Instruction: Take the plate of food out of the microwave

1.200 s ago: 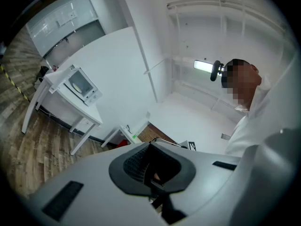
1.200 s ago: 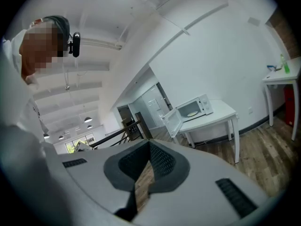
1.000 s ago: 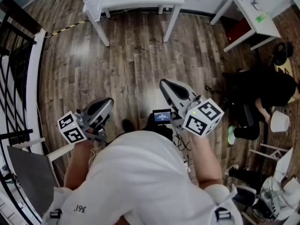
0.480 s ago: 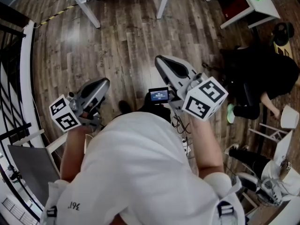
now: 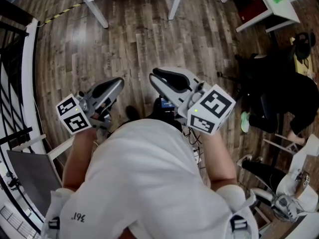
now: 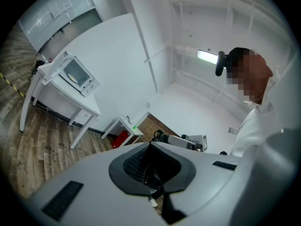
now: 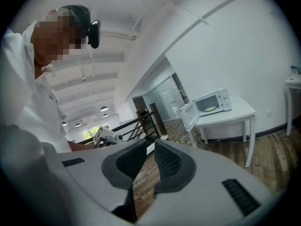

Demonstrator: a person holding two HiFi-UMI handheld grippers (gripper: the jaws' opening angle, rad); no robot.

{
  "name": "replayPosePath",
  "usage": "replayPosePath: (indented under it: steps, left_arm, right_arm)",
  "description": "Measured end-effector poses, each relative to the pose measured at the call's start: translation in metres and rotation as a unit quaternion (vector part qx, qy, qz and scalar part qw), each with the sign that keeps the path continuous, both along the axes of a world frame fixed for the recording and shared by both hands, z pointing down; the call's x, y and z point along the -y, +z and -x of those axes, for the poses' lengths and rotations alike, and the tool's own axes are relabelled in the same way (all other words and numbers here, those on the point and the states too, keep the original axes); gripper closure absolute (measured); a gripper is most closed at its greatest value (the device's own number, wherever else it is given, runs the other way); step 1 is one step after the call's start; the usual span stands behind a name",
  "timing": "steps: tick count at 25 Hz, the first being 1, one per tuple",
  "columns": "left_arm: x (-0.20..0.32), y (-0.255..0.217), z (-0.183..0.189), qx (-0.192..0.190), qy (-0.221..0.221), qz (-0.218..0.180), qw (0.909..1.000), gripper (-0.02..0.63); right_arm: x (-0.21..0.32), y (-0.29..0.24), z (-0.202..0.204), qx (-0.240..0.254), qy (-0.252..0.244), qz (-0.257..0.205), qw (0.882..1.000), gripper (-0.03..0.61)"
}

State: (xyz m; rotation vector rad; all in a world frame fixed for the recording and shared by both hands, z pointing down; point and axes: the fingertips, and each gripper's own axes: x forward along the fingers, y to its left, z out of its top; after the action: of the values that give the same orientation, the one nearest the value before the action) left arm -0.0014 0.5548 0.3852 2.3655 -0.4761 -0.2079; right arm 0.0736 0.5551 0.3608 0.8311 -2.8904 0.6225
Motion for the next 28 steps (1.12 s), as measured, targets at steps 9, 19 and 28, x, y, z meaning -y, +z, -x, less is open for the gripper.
replayPosePath:
  steps: [9, 19, 28]
  left_arm:
    - [0.015, 0.008, -0.036, 0.066, -0.005, -0.03, 0.9974, 0.607]
    - [0.0, 0.015, -0.037, 0.122, 0.021, -0.099, 0.9874, 0.62]
    - [-0.003, 0.013, -0.029, 0.046, 0.018, -0.042, 0.9979, 0.624]
  right_arm:
    - [-0.029, 0.029, 0.059, -0.081, -0.062, -0.009, 0.995, 0.545]
    - [-0.041, 0.04, 0.063, -0.165, -0.066, -0.053, 0.983, 0.545]
    - [-0.043, 0.037, 0.068, -0.086, -0.081, -0.01, 0.993, 0.562]
